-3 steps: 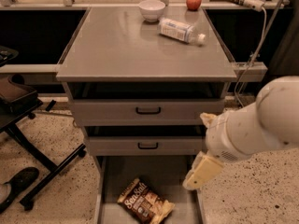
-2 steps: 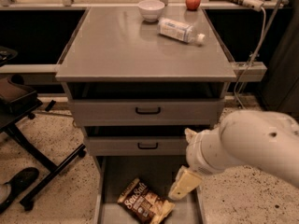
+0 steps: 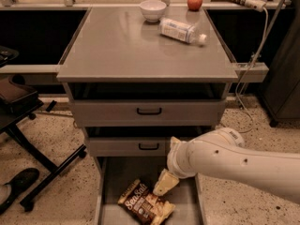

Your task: Pick brown chip bag from bottom drawer and place on counter

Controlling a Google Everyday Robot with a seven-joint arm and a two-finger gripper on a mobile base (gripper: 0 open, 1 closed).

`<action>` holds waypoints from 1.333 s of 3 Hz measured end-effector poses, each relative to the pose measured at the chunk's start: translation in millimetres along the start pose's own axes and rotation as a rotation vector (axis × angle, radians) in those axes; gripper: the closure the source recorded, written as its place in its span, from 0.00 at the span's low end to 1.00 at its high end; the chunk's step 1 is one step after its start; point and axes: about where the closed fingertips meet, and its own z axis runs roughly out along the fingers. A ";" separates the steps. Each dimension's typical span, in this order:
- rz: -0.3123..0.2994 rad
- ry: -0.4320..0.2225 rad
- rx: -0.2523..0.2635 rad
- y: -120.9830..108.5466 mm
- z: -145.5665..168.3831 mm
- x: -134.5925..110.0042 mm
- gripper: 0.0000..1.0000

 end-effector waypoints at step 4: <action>0.101 -0.139 -0.081 -20.7 103.1 0.3 0.00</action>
Offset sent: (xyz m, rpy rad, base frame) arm 0.0168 0.0118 -0.0247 0.0392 0.0292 -0.0343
